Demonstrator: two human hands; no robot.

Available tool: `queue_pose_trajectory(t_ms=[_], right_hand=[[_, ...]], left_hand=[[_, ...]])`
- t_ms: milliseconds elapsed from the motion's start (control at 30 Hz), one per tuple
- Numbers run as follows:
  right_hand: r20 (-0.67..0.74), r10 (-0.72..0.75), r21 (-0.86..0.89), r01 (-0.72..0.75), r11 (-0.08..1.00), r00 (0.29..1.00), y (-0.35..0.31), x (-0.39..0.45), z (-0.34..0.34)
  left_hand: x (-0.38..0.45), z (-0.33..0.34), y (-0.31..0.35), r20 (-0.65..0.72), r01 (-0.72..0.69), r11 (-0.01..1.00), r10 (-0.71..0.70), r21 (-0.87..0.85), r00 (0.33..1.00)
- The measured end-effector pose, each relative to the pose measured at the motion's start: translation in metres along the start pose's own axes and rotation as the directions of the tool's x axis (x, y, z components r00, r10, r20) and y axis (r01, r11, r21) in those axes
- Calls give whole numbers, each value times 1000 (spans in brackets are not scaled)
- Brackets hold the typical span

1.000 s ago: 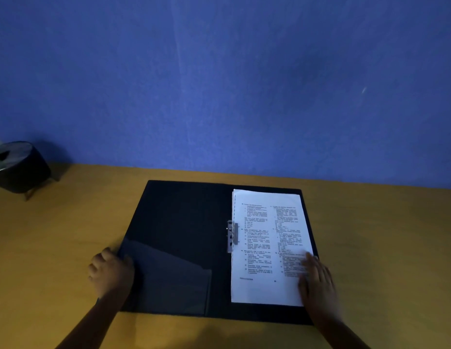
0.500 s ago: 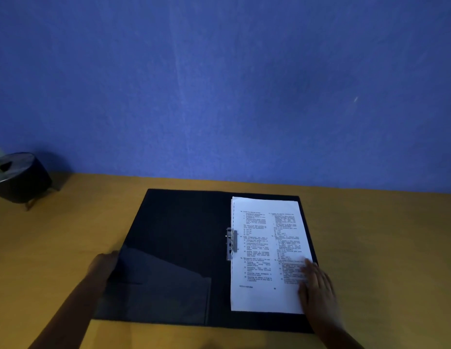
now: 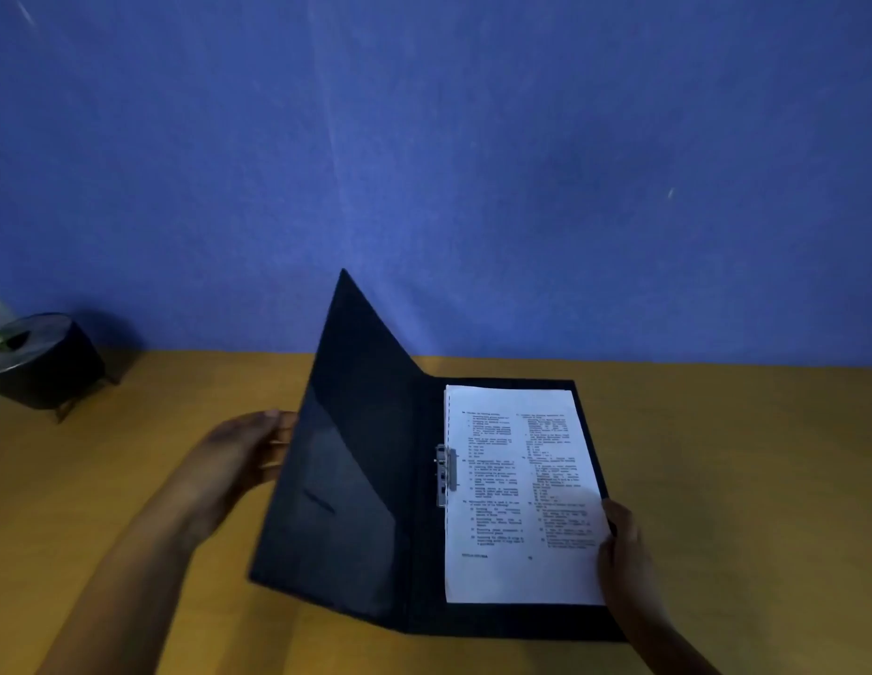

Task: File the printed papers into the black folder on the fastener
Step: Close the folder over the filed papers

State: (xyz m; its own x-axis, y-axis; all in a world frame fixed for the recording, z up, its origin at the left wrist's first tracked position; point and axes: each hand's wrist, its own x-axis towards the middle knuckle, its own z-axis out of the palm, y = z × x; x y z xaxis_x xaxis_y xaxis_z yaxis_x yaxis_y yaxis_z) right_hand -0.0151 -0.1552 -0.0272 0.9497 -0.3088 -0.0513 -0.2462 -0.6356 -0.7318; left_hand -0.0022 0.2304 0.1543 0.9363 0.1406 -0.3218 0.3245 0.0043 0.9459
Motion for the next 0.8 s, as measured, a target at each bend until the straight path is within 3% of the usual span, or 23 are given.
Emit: queue_pose_trajectory(t_ms=[167,300,433,533,633,733,800], right_hand=[[10,91,113,-91,989,996,-5,7,-7],[74,218,319,-230,920,973,2,18,-26],[168,408,485,-436,758,897,14,21,-47],[220,472,504,-514,694,854,25,19,-51],[202,467,448,-505,738,861,23,10,-46],[164,367,249,-398,883,916,16,5,-40],[162,330,156,-354,922,930,12,3,-38]], left_hand=[[1,74,-31,247,68,983,-109,171,963],[11,119,-78,204,154,919,-240,363,949],[22,135,-133,56,137,816,-202,562,978],[17,137,-151,-41,162,805,-169,571,985],[11,140,-156,-103,156,860,-121,486,987],[8,146,-154,-136,155,883,-105,443,985],[7,151,-155,-97,142,891,-111,430,989]])
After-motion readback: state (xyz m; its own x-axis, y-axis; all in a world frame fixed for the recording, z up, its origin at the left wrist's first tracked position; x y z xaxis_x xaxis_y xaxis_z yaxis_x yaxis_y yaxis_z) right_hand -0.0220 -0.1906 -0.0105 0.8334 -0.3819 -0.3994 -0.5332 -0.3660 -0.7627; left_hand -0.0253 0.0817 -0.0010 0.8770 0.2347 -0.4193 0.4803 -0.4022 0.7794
